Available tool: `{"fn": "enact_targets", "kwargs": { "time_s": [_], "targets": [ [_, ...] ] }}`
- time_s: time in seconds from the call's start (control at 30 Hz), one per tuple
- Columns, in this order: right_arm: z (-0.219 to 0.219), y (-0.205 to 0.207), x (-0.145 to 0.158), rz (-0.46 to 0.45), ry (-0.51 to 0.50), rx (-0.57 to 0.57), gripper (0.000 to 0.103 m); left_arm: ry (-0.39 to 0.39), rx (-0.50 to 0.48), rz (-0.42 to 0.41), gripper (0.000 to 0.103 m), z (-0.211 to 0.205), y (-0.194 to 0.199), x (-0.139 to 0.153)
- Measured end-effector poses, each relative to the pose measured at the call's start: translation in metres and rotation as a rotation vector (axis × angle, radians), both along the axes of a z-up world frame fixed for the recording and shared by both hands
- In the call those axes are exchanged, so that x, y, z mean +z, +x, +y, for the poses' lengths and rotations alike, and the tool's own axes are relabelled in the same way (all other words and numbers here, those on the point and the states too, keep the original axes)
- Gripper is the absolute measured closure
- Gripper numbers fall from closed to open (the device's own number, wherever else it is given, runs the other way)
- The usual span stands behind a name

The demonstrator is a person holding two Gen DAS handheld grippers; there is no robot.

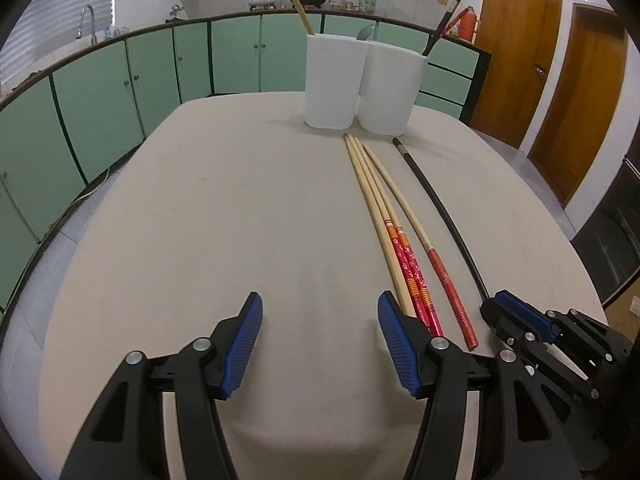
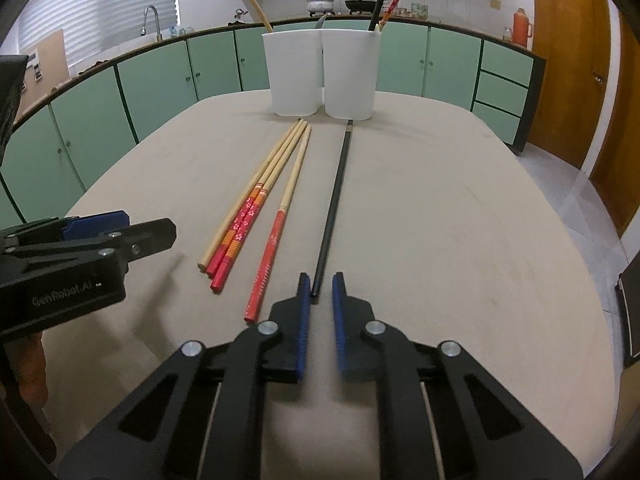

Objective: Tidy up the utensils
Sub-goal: 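Grasp the last black chopstick with the right gripper while the left reaches a wooden chopstick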

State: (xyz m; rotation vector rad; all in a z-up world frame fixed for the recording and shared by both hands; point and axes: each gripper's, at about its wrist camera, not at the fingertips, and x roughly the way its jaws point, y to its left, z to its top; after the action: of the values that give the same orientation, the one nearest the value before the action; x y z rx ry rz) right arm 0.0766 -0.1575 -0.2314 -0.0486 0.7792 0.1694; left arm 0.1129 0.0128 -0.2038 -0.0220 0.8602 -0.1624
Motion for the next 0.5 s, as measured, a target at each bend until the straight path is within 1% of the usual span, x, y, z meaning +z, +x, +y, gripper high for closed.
{"fn": "enact_targets", "kwargs": {
  "time_s": [0.07,0.27,0.5],
  "targets": [
    [0.000,0.000,0.000,0.001,0.001,0.003,0.099,-0.003,-0.005,0.003,0.044,-0.002,0.000,-0.001],
    [-0.003,0.001,0.002,0.008,0.012,0.002,0.099,-0.007,-0.024,0.010,0.044,-0.009,-0.003,0.000],
    [-0.015,0.002,0.002,0.018,0.044,-0.022,0.099,0.015,-0.050,0.029,0.044,-0.022,-0.001,-0.006]
  ]
}}
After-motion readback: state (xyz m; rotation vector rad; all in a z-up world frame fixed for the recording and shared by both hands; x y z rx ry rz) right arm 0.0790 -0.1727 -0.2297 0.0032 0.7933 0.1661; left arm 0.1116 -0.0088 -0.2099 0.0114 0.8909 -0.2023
